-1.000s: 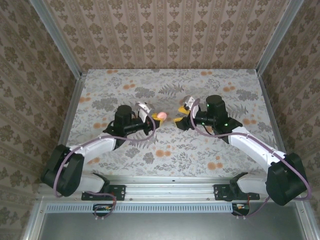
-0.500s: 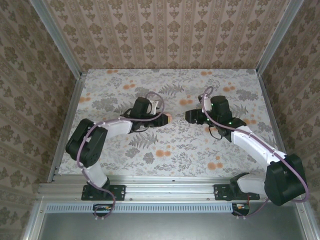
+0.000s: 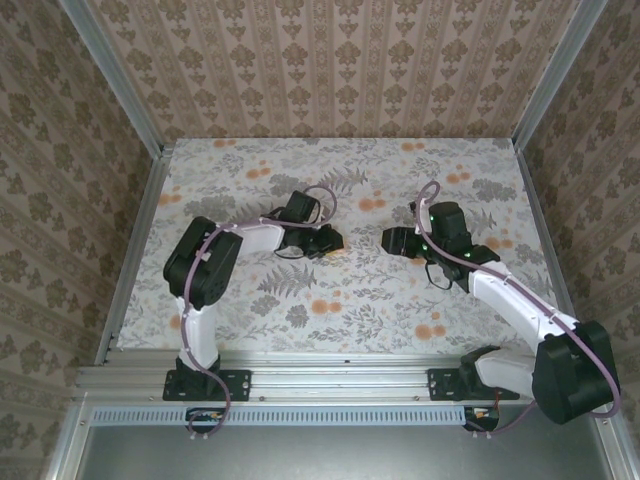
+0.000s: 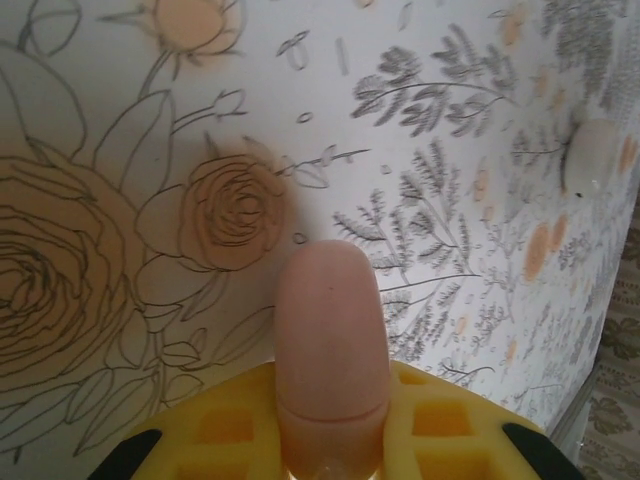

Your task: Insert wireless bluetooth earbuds into charging case

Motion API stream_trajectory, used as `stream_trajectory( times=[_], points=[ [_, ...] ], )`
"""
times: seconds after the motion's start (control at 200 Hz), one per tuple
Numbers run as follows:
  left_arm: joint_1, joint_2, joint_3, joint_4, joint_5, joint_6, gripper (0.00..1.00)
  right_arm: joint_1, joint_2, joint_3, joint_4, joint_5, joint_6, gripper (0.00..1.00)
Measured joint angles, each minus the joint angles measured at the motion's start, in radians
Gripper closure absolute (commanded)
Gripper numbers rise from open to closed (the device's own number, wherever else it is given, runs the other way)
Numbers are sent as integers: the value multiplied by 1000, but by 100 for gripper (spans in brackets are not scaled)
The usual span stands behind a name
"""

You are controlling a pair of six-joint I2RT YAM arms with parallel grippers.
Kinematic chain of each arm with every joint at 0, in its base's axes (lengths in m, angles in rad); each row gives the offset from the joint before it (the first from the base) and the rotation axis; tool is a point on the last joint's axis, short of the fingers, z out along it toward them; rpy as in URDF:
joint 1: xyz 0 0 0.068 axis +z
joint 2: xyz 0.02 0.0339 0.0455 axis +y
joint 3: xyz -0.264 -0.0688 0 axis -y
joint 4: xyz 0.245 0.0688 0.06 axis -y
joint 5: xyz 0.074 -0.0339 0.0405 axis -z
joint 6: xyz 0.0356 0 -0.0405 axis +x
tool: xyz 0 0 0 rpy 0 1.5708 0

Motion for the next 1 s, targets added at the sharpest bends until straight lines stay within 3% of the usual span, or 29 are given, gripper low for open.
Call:
stream_trajectory(
  times=[0.305, 0.51, 1.0],
  points=[
    [0, 32, 47, -21, 21, -51, 87, 0, 0, -29, 12, -6, 43, 35],
    [0, 37, 61, -49, 23, -67, 64, 0, 0, -35, 13, -10, 47, 35],
    [20, -21, 52, -196, -45, -26, 41, 0, 0, -35, 13, -13, 47, 32]
  ],
)
